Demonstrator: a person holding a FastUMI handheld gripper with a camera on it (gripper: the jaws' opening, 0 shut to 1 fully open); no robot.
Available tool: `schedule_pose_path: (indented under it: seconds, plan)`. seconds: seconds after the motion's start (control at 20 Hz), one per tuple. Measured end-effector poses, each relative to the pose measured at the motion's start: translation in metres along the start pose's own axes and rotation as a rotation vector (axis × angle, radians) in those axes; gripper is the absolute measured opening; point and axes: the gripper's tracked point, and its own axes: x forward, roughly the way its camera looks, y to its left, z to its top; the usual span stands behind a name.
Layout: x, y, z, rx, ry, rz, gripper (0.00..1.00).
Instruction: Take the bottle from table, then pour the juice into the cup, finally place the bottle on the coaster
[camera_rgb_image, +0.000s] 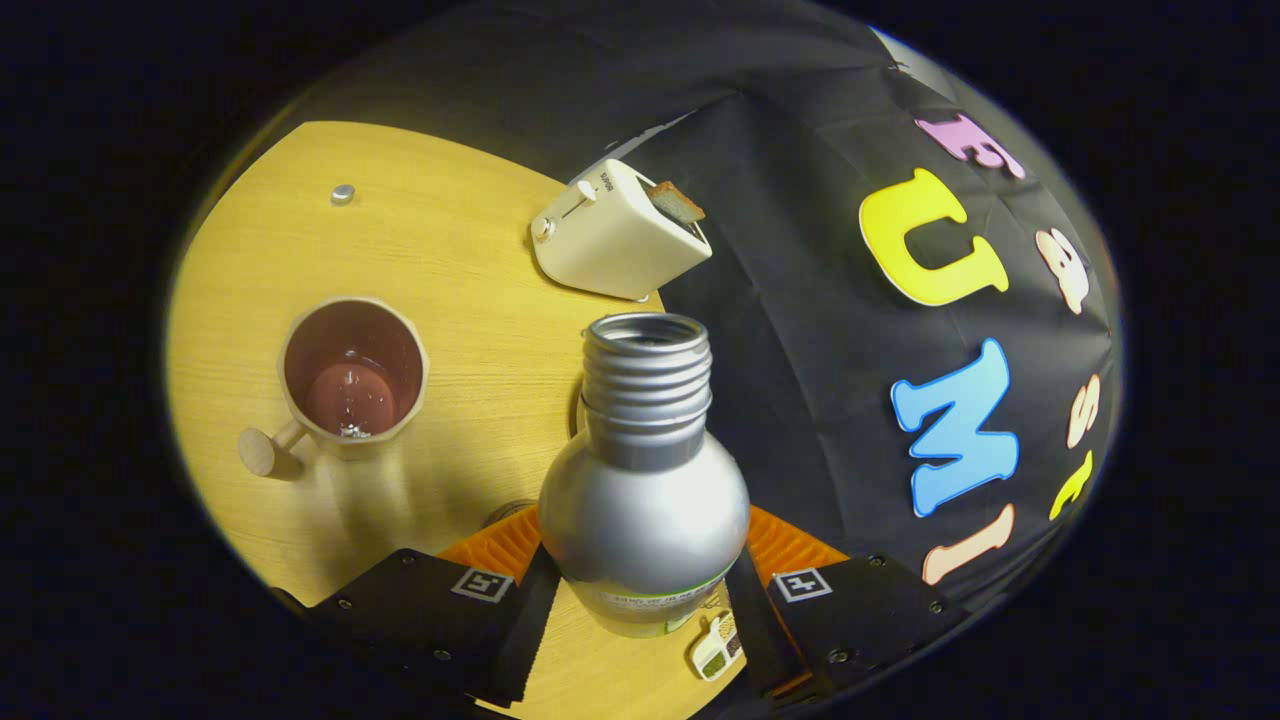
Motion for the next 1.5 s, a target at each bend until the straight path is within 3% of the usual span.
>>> schedule_pose_path:
  seconds: [0.9,1.25,1.5]
  plan:
    - [-0.002,-0.015,-0.02,0.838,-0.109,0.147,0.8]
    - [0.022,-0.025,-0.015,1.061,-0.207,0.16,0.8]
    - [0.038,-0.019,-0.025,1.111,-0.196,0.144,0.79]
